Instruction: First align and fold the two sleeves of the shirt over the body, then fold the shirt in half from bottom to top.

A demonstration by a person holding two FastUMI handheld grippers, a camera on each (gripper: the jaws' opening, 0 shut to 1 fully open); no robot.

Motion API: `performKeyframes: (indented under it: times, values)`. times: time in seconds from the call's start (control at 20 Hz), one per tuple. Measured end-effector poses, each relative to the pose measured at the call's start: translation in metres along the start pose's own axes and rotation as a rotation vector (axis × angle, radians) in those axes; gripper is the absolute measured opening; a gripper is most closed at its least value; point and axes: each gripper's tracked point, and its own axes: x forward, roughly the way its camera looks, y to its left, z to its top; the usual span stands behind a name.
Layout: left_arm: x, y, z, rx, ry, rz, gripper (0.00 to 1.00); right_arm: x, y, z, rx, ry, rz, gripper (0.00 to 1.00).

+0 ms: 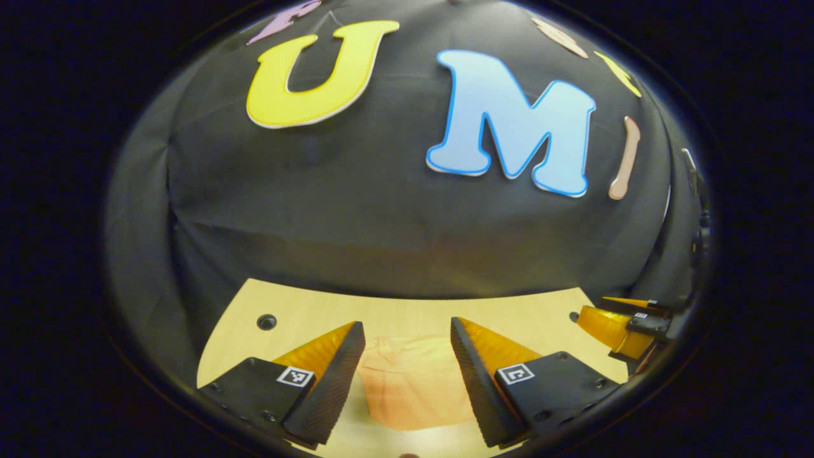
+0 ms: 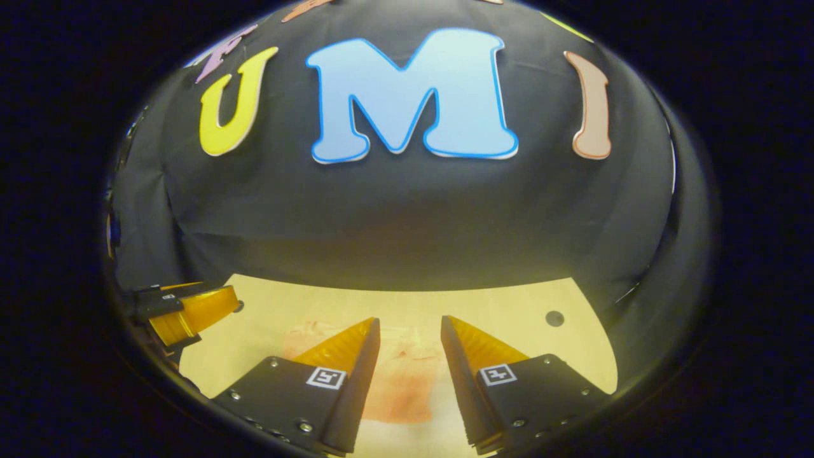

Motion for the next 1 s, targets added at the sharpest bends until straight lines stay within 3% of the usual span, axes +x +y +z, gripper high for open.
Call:
performKeyframes:
  times: [0.3, 0.55, 1.0]
  values:
    - [-0.113, -0.021, 0.034, 0.054, -0.129, -0.031, 0.87, -0.102, 0.012, 0.041, -0.022, -0.132, 0.019, 0.62]
    - [-0.184, -0.032, 0.051, 0.075, -0.231, -0.031, 0.89, -0.159, 0.02, 0.052, -0.023, -0.225, 0.025, 0.62]
    - [-0.255, -0.025, 0.033, 0.108, -0.302, 0.008, 0.87, -0.224, 0.038, 0.038, -0.036, -0.357, 0.011, 0.62]
